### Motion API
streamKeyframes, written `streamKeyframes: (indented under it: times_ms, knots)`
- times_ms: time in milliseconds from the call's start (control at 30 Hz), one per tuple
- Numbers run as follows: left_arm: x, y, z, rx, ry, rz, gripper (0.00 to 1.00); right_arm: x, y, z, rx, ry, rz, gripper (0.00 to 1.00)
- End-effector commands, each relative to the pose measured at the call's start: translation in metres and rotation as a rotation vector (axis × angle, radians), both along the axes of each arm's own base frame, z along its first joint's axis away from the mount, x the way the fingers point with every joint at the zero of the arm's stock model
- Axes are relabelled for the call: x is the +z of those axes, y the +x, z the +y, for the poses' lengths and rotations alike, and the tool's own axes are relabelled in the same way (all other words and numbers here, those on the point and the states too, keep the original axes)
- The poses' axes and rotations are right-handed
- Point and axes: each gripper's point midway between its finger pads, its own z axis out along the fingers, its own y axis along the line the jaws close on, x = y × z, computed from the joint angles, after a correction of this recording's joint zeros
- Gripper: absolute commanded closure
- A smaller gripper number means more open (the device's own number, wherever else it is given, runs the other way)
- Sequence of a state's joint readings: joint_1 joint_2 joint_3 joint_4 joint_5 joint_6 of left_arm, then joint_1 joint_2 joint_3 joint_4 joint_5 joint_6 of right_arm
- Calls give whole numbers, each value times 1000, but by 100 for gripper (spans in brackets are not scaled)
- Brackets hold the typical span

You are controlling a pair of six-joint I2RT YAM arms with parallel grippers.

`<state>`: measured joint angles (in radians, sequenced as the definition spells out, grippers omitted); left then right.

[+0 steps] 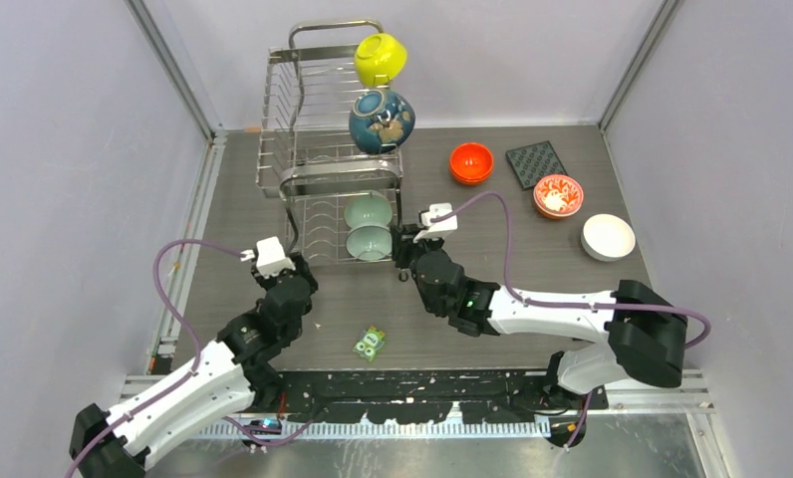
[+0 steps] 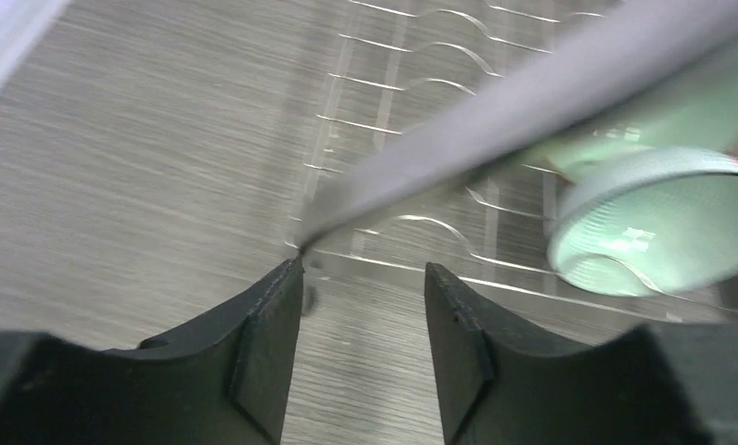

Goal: Unload the bowls from the dish rack
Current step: Adjust the dish rack at the center of the board.

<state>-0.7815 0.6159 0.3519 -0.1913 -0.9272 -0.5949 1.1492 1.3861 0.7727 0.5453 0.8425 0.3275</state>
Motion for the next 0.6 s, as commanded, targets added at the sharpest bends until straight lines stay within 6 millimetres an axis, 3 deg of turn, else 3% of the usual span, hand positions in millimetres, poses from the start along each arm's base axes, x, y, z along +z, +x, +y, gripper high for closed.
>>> streamKeyframes:
  times_ms: [0,167,333,567]
  knots:
    - [26,-1,-23,-96,-140,-45,44,-22,-32,64,212,141,132,99]
    - [30,-12,-19,-114,-156,-25,32,-19,-29,69,192,166,137,99]
    - [32,-25,-23,-164,-223,14,28,-19,-31,78,196,178,149,99]
    - [42,-41,-45,-302,-341,33,25,-23,-35,97,239,184,169,99]
